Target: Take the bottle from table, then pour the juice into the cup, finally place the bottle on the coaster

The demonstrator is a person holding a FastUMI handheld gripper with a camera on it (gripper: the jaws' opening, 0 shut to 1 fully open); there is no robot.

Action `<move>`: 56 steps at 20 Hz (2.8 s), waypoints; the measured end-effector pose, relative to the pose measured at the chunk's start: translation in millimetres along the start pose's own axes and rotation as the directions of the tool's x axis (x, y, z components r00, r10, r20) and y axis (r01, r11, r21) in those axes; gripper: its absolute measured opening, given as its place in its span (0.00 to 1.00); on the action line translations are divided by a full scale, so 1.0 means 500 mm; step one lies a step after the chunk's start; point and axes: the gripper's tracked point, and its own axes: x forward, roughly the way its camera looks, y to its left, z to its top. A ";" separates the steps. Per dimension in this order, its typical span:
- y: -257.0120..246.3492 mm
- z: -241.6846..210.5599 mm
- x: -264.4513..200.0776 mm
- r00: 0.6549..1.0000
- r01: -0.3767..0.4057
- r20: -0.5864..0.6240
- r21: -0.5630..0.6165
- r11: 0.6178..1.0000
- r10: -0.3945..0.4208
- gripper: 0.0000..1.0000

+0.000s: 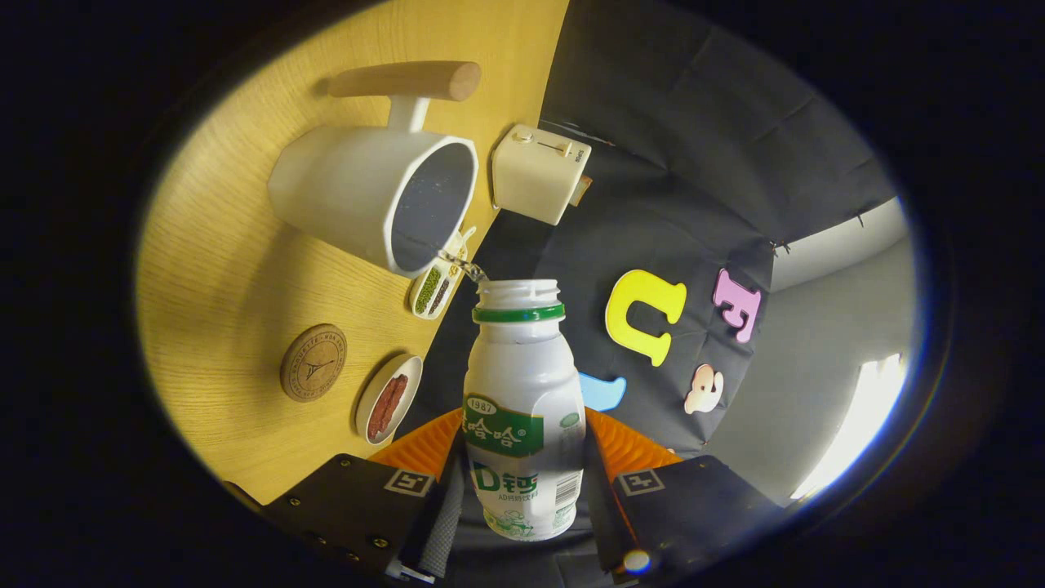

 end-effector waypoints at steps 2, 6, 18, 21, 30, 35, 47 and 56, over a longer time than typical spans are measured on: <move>-0.004 0.000 0.002 1.000 0.004 0.000 -0.020 1.000 -0.004 0.67; -0.007 0.004 0.002 1.000 0.008 -0.002 -0.056 0.998 -0.008 0.67; 0.005 0.016 0.001 1.000 0.013 -0.013 -0.137 0.990 -0.014 0.66; 0.011 0.022 0.007 1.000 0.009 -0.014 -0.154 0.988 -0.012 0.67; 0.019 0.027 0.009 1.000 0.004 -0.014 -0.171 0.985 -0.006 0.67; 0.026 0.031 0.009 1.000 -0.003 -0.012 -0.173 0.985 0.001 0.67; 0.058 0.044 0.013 0.999 -0.055 -0.005 -0.105 0.993 0.054 0.67; 0.069 0.040 0.006 0.998 -0.059 -0.011 0.005 0.998 0.060 0.67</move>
